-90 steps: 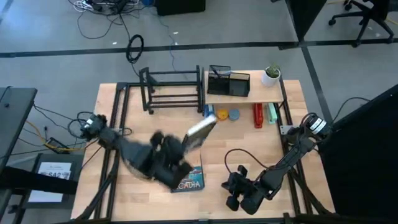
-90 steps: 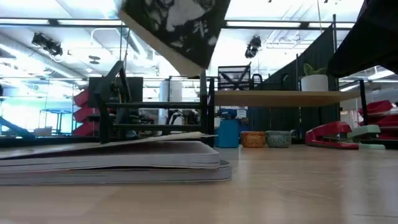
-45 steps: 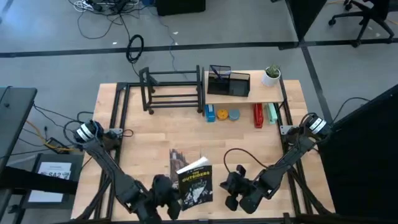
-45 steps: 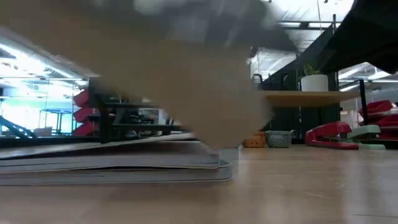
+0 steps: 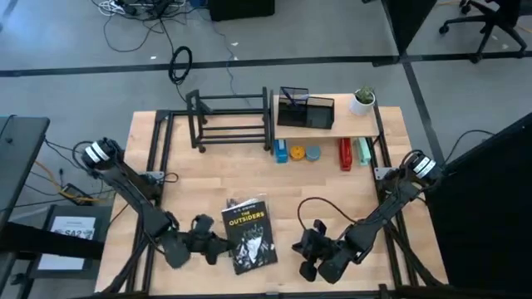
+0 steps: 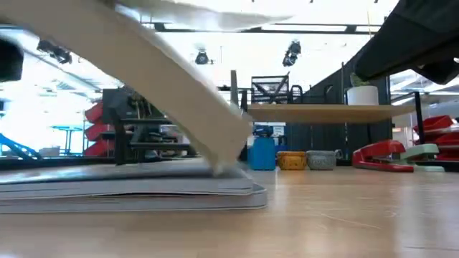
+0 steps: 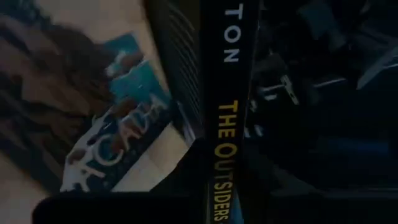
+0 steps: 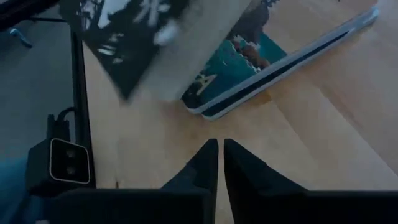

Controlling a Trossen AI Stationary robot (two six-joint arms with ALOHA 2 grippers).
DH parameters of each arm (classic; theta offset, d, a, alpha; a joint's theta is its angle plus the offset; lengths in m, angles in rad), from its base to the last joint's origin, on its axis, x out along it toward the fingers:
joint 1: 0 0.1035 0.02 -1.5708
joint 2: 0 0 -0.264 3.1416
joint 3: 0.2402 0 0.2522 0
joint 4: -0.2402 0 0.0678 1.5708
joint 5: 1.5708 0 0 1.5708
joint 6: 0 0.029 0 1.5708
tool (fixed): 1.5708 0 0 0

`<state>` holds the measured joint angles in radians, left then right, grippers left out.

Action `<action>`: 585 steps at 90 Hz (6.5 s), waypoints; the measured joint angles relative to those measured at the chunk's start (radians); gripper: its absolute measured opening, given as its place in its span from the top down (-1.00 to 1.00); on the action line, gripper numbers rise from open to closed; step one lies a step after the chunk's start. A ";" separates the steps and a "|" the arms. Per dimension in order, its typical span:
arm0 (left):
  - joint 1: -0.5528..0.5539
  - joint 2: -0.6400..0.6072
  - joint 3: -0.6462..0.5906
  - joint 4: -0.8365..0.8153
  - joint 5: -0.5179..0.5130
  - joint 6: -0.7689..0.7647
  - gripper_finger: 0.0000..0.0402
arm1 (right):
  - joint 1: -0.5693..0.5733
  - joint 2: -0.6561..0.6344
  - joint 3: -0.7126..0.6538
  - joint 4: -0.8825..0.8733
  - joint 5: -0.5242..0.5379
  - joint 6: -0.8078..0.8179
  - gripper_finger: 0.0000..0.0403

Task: Stock shelves
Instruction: Remove the black book from the book shelf, then adjust the books on the center of the table, then remove the purple ballpen from the pen holder

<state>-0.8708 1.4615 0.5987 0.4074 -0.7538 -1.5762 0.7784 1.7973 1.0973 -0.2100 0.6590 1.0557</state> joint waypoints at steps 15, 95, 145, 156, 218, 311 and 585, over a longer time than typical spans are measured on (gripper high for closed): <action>0.016 0.010 -0.129 0.115 -0.023 -0.068 0.80 | 0.000 0.000 0.000 -0.001 -0.001 0.003 1.00; 0.132 0.011 -0.160 0.082 0.022 -0.084 0.61 | -0.010 0.000 0.000 0.000 -0.008 0.007 0.99; 0.129 0.012 -0.160 0.013 0.059 -0.022 0.60 | -0.010 0.000 0.000 -0.001 -0.008 0.007 0.99; 0.129 0.012 -0.160 -0.012 0.072 -0.024 0.51 | -0.010 0.000 0.000 -0.001 -0.008 0.007 1.00; 0.128 -0.040 0.047 -0.485 0.395 -0.032 0.35 | -0.141 0.000 0.000 0.043 -0.220 -0.065 1.00; 0.091 0.232 0.262 -0.684 0.552 -0.056 0.76 | -0.394 0.130 0.001 -0.005 -0.390 -0.168 1.00; 0.214 0.237 0.520 -0.941 0.067 0.211 1.00 | -0.629 -0.935 0.000 -0.237 0.082 -0.893 0.63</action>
<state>-0.6567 1.6989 1.1191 -0.5334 -0.6865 -1.3651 0.1495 0.8622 1.0977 -0.4468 0.7407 0.1624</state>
